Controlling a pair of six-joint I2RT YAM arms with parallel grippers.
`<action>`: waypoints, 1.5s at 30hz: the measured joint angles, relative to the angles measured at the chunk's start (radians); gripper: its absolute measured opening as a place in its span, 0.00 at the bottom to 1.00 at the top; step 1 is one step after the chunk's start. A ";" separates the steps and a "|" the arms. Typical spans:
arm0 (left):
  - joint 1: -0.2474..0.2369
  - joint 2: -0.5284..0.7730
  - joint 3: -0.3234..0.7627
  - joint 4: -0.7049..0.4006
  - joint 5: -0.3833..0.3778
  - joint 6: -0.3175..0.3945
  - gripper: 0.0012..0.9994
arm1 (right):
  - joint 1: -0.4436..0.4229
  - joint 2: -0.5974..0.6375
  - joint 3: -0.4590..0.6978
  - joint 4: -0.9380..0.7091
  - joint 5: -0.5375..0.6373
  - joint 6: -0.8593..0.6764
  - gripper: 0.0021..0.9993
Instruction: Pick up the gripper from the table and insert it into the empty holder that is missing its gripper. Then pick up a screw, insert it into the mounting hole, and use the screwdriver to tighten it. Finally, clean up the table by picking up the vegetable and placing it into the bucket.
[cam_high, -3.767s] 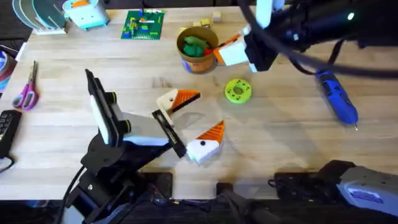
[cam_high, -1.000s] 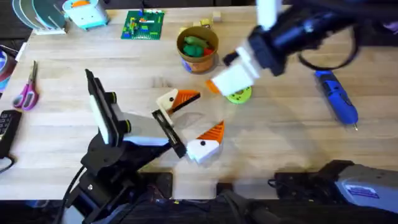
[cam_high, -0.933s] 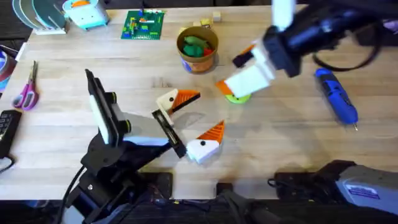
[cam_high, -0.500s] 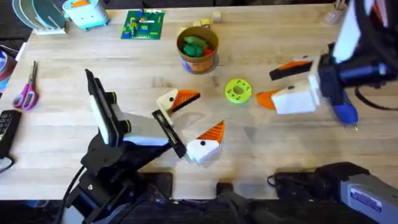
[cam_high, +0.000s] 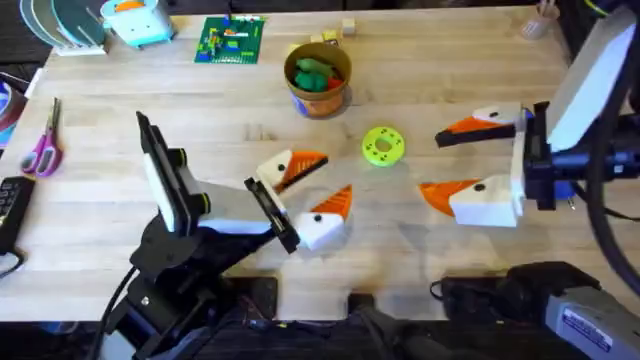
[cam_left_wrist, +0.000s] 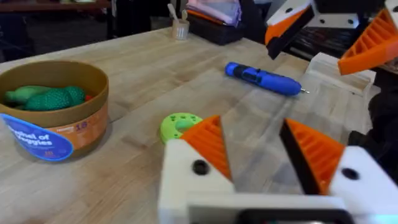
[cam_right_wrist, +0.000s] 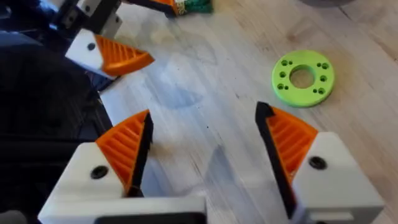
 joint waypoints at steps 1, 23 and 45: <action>0.000 0.000 0.000 0.000 0.000 0.000 0.46 | 0.000 0.000 0.000 0.002 0.000 -0.003 0.99; 0.000 0.000 0.000 0.000 -0.001 0.006 0.00 | -0.064 0.006 0.000 0.090 0.163 -0.006 0.99; 0.000 0.000 0.000 0.000 -0.001 0.006 0.00 | -0.492 0.337 0.000 0.369 0.687 0.126 0.99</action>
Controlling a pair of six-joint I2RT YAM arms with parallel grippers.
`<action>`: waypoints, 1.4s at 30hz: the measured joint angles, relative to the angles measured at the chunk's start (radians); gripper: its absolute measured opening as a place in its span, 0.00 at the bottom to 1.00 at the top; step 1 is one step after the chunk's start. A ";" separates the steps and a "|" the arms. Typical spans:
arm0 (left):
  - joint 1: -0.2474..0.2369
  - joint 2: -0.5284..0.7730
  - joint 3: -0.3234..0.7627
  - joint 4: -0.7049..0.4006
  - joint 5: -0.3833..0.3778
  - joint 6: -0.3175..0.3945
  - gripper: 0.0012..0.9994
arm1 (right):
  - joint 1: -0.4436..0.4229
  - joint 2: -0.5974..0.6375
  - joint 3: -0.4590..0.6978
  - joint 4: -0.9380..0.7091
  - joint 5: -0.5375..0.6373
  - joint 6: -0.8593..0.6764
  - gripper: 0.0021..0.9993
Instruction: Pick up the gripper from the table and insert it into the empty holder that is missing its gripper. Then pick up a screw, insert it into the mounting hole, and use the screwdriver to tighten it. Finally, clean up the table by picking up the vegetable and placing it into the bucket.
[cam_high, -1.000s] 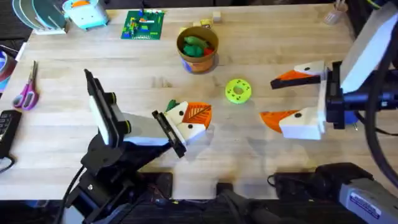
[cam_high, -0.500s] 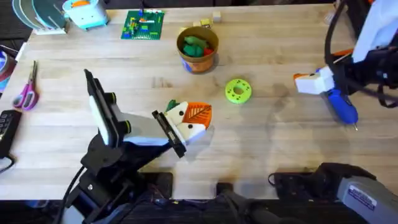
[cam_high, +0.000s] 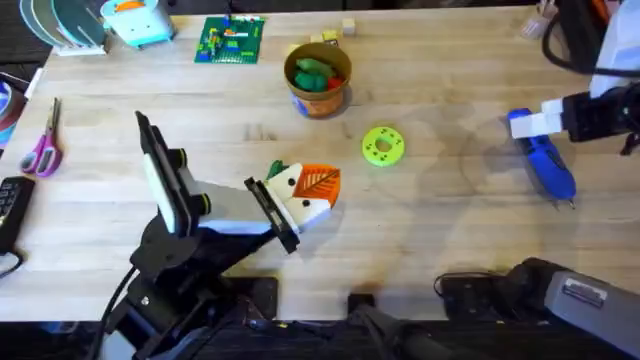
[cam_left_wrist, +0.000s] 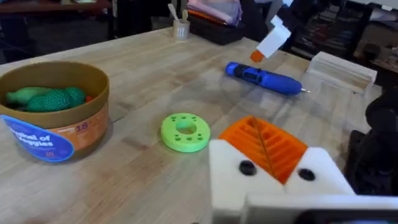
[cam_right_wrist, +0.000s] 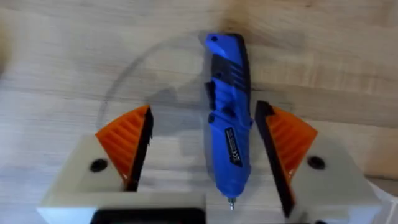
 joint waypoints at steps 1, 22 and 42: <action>0.000 0.000 0.000 0.000 0.000 0.000 0.00 | -0.014 0.023 0.000 0.001 0.004 -0.004 0.99; 0.000 0.000 0.000 0.000 0.000 0.000 0.00 | -0.045 0.352 0.040 0.157 0.112 -0.145 0.99; 0.000 0.000 0.000 0.000 0.000 0.000 0.00 | -0.047 0.425 0.060 0.187 0.019 -0.157 0.65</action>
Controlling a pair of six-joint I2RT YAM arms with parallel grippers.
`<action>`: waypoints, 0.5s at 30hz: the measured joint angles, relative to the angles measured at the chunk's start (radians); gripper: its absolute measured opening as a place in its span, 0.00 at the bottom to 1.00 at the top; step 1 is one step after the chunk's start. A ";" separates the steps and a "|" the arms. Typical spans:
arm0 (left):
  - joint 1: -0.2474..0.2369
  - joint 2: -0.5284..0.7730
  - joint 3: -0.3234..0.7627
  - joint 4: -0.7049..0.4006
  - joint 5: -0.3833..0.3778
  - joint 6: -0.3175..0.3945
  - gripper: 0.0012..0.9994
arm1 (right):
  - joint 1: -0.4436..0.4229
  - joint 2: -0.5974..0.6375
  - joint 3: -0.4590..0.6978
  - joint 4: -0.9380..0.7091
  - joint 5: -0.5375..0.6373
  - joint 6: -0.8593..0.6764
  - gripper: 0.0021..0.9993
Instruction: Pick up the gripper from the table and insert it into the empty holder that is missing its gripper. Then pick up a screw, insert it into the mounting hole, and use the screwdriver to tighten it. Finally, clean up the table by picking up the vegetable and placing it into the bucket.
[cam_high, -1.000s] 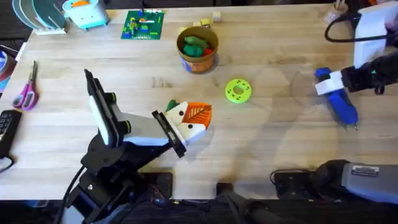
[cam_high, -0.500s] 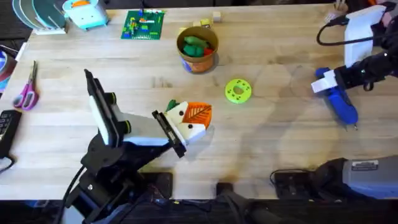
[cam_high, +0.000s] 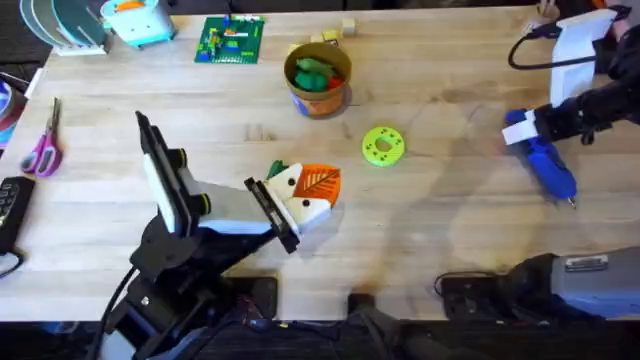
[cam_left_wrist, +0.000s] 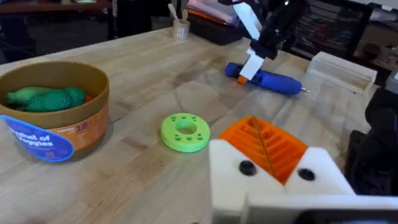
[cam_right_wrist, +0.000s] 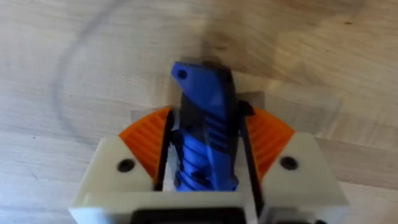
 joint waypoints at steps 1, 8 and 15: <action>0.000 0.000 0.000 0.000 0.000 0.000 0.00 | 0.000 0.001 0.000 -0.002 -0.004 0.001 0.61; 0.000 0.000 0.000 0.000 0.000 0.000 0.00 | 0.001 0.003 0.000 0.001 -0.009 0.000 0.32; 0.000 0.000 0.000 0.000 0.000 0.000 0.00 | 0.001 0.006 0.000 0.013 0.002 -0.001 0.09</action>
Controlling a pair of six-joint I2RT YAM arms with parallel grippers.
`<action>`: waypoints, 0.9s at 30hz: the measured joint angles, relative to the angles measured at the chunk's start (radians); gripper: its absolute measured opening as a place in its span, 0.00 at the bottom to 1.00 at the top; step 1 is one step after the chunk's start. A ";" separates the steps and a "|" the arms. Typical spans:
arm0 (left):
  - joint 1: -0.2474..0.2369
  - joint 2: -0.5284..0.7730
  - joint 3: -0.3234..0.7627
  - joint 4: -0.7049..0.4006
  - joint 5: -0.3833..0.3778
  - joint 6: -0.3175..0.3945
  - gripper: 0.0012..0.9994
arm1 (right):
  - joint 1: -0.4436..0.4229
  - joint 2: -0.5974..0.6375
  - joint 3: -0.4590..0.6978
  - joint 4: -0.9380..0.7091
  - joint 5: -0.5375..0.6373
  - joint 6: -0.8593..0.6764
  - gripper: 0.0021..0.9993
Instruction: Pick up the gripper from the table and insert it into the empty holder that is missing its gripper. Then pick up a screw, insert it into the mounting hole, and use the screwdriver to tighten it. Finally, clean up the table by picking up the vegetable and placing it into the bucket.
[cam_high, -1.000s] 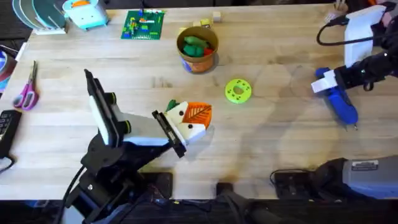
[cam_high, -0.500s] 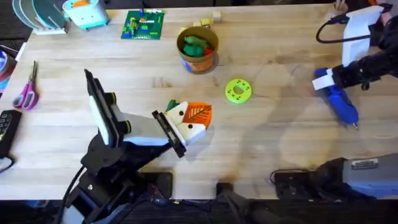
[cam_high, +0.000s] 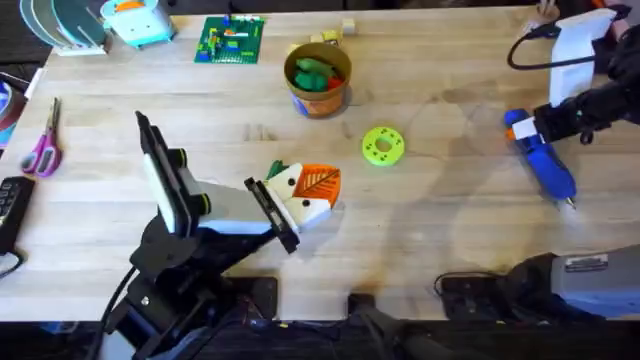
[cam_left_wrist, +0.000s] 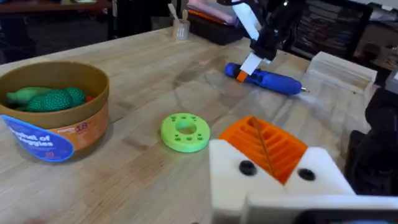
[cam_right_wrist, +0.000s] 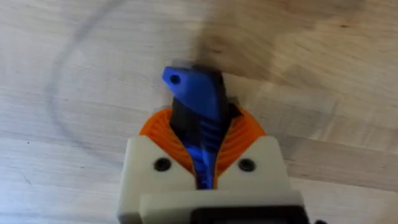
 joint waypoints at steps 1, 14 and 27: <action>0.000 0.000 0.000 0.000 0.000 0.000 0.00 | 0.000 0.000 0.000 0.001 0.001 0.001 0.06; 0.000 0.000 0.000 0.000 0.000 0.000 0.00 | 0.000 -0.087 0.019 0.000 0.015 0.044 0.02; 0.000 0.000 0.000 0.000 0.000 0.000 0.00 | 0.024 -0.505 0.047 0.122 -0.088 0.439 0.02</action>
